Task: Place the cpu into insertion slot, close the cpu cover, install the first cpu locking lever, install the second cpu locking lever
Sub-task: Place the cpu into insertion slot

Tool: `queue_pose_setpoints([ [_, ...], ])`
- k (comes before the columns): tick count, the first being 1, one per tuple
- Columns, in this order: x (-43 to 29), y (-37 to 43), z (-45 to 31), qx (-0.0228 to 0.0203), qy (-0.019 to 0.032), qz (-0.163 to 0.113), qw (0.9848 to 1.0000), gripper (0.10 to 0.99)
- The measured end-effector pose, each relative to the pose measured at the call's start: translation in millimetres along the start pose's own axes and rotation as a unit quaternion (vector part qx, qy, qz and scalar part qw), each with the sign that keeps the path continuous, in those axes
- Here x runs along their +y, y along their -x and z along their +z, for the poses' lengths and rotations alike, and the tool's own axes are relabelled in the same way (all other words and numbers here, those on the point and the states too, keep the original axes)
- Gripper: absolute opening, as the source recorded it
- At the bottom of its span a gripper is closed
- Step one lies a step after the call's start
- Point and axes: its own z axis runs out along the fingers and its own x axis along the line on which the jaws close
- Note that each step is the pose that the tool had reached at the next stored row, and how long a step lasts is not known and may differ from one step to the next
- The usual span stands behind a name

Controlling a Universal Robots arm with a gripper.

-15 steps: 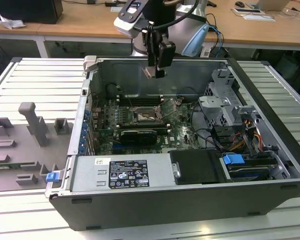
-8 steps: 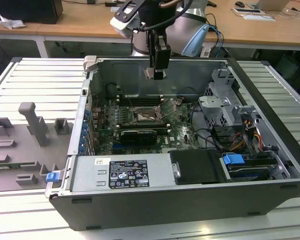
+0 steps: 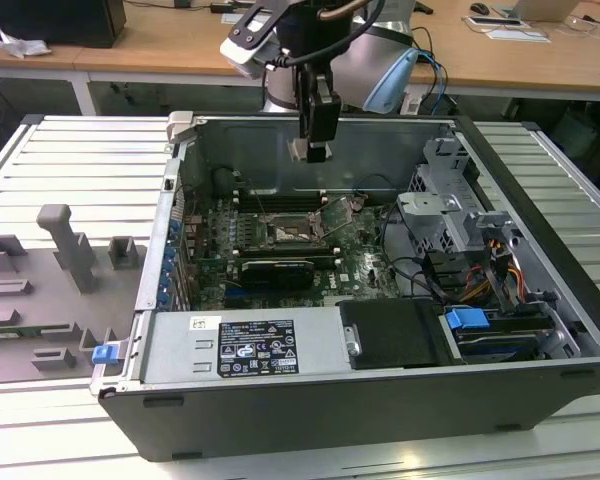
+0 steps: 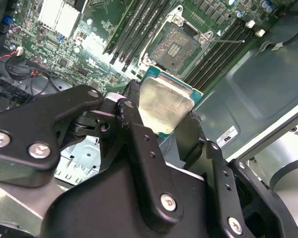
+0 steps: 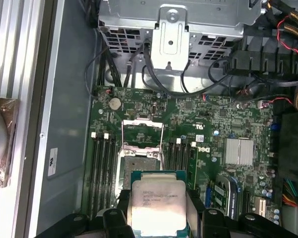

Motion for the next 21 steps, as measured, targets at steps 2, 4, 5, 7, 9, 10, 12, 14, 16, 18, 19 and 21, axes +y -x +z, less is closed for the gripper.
queue_pose_setpoints([
  [2,-0.1,0.0,1.4,0.0000,0.0000,0.000,1.0000,0.525],
  [4,-0.2,0.0,2.4,0.0000,0.0000,0.000,1.0000,0.525],
  [5,-0.2,0.0,2.7,0.0000,-0.0001,0.000,1.0000,0.525],
  [7,-0.3,0.0,3.5,-0.0001,-0.0001,0.000,1.0000,0.525],
  [9,-0.4,0.0,4.3,-0.0001,0.0000,0.000,1.0000,0.525],
  [10,-0.4,0.1,4.9,0.0000,0.0000,0.000,1.0000,0.525],
  [12,-0.4,0.1,5.4,0.0000,0.0000,0.000,1.0000,0.525],
  [14,-0.5,0.1,6.1,0.0000,0.0000,0.000,1.0000,0.525],
  [16,-0.5,0.1,6.7,0.0000,0.0000,0.000,1.0000,0.525],
  [18,-0.6,0.1,7.2,0.0000,0.0000,0.000,1.0000,0.525],
  [19,-0.6,0.1,7.5,0.0000,0.0000,0.000,1.0000,0.525],
  [21,-0.7,0.1,8.1,0.0000,0.0000,0.000,1.0000,0.525],
])
